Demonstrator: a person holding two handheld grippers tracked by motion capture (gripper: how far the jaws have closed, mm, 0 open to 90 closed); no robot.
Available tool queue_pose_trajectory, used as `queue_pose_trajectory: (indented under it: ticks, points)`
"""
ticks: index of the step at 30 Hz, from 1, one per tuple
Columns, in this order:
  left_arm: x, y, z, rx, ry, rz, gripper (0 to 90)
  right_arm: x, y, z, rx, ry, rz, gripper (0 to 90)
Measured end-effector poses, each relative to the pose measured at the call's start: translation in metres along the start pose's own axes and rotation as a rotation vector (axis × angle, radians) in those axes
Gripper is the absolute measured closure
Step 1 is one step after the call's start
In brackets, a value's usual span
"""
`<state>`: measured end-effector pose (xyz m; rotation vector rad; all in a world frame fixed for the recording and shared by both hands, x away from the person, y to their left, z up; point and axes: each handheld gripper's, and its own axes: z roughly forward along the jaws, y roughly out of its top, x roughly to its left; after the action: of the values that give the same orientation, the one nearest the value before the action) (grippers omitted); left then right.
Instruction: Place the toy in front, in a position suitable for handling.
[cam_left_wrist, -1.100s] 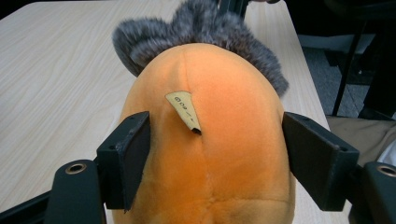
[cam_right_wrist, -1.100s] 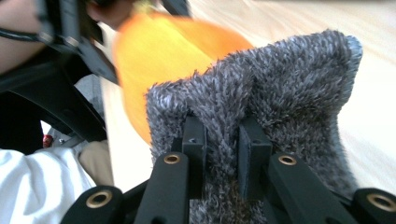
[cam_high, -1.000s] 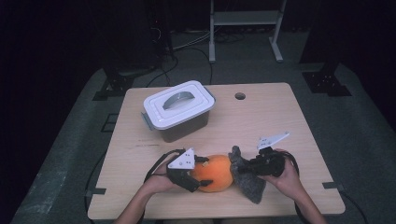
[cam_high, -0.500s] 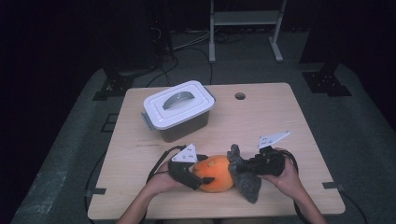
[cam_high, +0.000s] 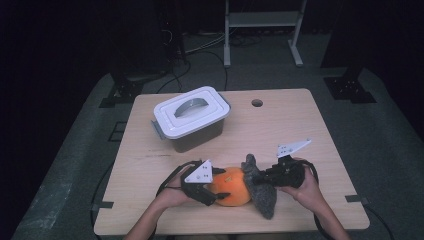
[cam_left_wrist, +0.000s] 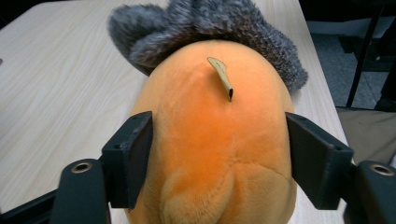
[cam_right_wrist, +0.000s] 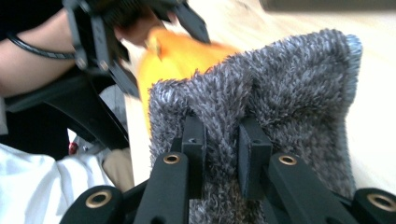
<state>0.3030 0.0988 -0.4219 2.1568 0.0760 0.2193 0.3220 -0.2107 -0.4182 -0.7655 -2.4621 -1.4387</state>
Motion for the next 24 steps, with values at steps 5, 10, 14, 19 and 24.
queue_pose_trajectory:
  ticks: [5, 10, 14, 19, 24]
  points:
    - [0.001, -0.002, -0.001, -0.001, -0.006, -0.003, 27.3, 0.002, 0.000, -0.007, -0.017, -0.013, -0.002, 74.9]
    - [-0.001, -0.001, 0.000, 0.005, -0.008, 0.013, 27.2, 0.013, 0.008, 0.001, -0.006, 0.008, -0.046, 74.0]
    - [0.000, -0.001, -0.001, 0.009, 0.004, -0.004, 27.6, 0.006, 0.002, 0.002, 0.016, 0.001, -0.024, 74.4]
    - [0.001, -0.001, -0.001, 0.008, 0.006, -0.009, 27.6, 0.002, -0.002, -0.005, 0.024, -0.027, -0.006, 74.5]
    - [-0.002, 0.002, 0.003, 0.013, 0.001, 0.010, 27.6, 0.016, 0.012, -0.004, -0.037, 0.007, -0.056, 73.7]
